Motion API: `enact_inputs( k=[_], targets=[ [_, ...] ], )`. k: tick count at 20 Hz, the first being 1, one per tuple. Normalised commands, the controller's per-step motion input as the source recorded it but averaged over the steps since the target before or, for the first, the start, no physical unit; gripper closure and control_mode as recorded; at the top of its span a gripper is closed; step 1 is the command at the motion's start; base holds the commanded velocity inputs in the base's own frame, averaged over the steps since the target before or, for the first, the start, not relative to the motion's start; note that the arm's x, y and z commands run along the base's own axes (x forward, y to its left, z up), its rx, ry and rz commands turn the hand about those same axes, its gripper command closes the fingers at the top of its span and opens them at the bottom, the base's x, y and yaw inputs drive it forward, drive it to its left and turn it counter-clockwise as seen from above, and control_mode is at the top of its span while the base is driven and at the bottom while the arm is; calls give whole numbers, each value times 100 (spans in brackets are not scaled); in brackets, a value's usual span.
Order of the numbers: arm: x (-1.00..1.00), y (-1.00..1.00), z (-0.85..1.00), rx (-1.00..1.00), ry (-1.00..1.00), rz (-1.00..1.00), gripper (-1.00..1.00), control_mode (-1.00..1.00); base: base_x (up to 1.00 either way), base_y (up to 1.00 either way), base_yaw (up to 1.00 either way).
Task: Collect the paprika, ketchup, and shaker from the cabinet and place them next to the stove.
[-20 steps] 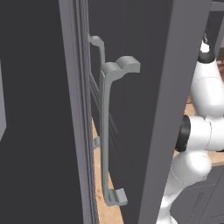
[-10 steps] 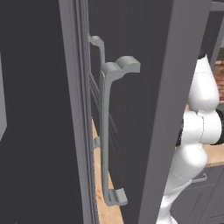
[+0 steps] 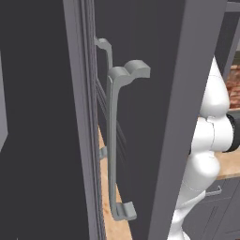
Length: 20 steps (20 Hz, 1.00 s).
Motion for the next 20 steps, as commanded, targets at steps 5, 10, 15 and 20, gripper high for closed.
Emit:
enact_inputs(
  k=[5, 10, 15, 20],
  targets=[
    [0, 5, 0, 0, 0, 0, -100, -100, 0, 0, 0],
    [0, 10, 0, 0, 0, 0, -100, -100, 0, 0, 0],
    [0, 22, 0, -1, 1, 0, -100, -100, 0, 0, 0],
    [0, 9, 0, 0, 0, 0, -100, -100, 0, 0, 0]
  ],
)
